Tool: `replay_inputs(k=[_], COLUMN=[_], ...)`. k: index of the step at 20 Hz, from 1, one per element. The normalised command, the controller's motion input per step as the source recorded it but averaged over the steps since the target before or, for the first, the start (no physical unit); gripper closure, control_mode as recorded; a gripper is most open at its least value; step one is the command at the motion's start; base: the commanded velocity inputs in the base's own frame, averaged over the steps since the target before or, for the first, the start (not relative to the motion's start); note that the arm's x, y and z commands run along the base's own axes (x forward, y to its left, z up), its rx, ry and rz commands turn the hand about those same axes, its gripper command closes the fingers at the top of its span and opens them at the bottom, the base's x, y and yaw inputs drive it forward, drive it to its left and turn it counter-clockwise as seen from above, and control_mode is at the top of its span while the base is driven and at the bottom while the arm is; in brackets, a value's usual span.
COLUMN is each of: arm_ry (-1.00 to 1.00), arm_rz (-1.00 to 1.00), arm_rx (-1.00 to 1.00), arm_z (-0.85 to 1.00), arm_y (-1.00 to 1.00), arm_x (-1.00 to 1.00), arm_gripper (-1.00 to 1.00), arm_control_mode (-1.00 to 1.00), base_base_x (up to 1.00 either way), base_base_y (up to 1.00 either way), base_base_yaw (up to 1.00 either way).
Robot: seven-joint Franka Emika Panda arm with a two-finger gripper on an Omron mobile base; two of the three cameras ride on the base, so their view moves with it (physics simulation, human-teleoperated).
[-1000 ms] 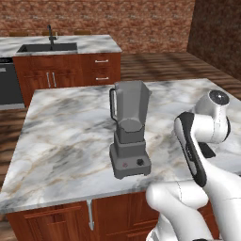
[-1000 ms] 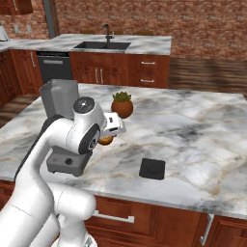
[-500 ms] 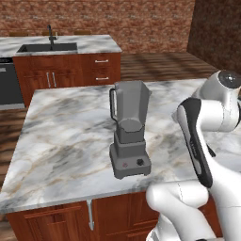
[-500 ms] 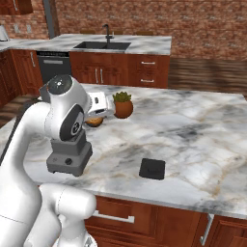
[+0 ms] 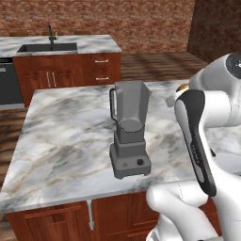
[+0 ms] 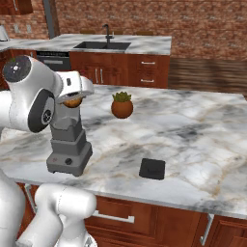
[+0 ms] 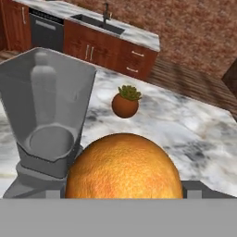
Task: Open the blender lid, put the orange in the blender, close the lid, and start the blender.
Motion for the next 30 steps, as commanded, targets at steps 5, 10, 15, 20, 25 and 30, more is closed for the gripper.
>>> replay_inputs(k=[5, 10, 15, 20, 25, 30], arm_ry=[-0.12, -0.03, 0.00, 0.14, 0.18, 0.19], arm_rz=[0.00, 0.00, 0.00, 0.00, 0.00, 0.00], arm_rx=[0.03, 0.06, 0.07, 0.05, 0.01, 0.00], arm_z=[0.56, 0.40, 0.02, -0.08, -0.33, -0.55], arm_y=[0.61, 0.61, 0.58, 0.18, 0.00, 0.03], arm_x=[-0.12, 0.04, 0.32, 0.69, 0.73, 0.49], arm_gripper=[1.00, 1.00, 1.00, 1.00, 1.00, 1.00], arm_control_mode=[-1.00, -1.00, -1.00, -1.00, -1.00, -1.00], base_base_x=[0.00, 0.00, 0.00, 0.00, 0.00, 0.00], base_base_y=[0.00, 0.00, 0.00, 0.00, 0.00, 0.00], base_base_yaw=[0.00, 0.00, 0.00, 0.00, 0.00, 0.00])
